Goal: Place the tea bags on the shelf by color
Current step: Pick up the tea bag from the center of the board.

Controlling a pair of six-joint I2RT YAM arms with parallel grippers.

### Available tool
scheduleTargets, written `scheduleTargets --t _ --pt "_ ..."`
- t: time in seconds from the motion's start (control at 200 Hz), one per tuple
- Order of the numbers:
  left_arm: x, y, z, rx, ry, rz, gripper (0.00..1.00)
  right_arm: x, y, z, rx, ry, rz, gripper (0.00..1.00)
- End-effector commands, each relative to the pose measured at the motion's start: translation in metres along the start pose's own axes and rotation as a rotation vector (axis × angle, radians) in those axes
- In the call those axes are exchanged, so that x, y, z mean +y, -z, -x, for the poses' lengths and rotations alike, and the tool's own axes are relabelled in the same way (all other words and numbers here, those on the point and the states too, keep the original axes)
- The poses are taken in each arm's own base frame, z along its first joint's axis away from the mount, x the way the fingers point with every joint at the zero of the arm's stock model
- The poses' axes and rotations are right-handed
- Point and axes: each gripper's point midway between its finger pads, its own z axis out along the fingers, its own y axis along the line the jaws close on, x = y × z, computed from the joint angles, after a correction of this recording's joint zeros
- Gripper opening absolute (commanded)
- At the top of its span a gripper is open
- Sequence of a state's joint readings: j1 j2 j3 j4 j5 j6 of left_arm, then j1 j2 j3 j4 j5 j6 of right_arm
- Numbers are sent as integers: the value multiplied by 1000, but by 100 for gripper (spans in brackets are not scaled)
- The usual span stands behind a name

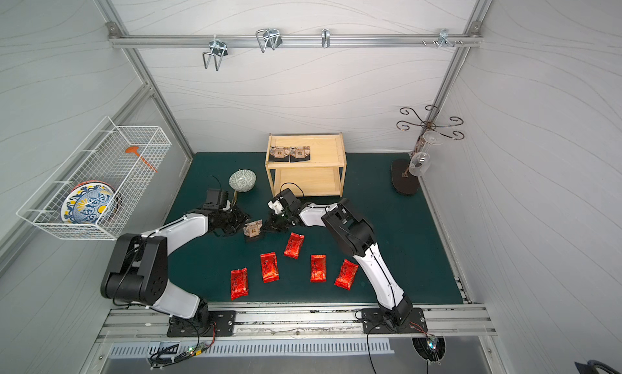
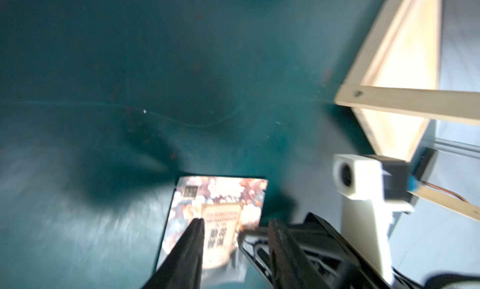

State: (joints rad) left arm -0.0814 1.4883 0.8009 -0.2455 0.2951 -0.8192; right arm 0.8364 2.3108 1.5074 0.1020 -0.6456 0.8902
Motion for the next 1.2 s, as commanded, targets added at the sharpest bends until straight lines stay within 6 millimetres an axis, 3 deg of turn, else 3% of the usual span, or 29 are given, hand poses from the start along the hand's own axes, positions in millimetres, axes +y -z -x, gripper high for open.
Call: scheduleTargets --t 0.0,0.2,0.335,0.46,0.58,0.7,0.75,0.895,1.195 --pt "-26 44 22 -97 -68 -57 47 35 28 -2 -33 58 28 0" --pt "-41 117 32 -235 -126 -117 49 82 88 -4 -109 141 91 0" --pt "-54 143 31 -273 -157 -163 51 99 146 -1 -176 182 94 0" --pt "-71 145 28 -237 -171 -208 50 116 213 11 -270 249 87 0" --pt "-96 137 17 -224 -243 -214 50 132 286 39 -376 305 78 0" --pt "-125 126 7 -207 -313 -219 50 132 349 75 -487 317 70 0" --pt "-135 121 5 -199 -333 -220 50 128 366 89 -512 301 84 0" --pt "-150 105 8 -185 -344 -222 50 119 392 125 -523 260 116 0" --pt "-158 77 16 -155 -336 -203 50 99 391 166 -464 186 117 0"
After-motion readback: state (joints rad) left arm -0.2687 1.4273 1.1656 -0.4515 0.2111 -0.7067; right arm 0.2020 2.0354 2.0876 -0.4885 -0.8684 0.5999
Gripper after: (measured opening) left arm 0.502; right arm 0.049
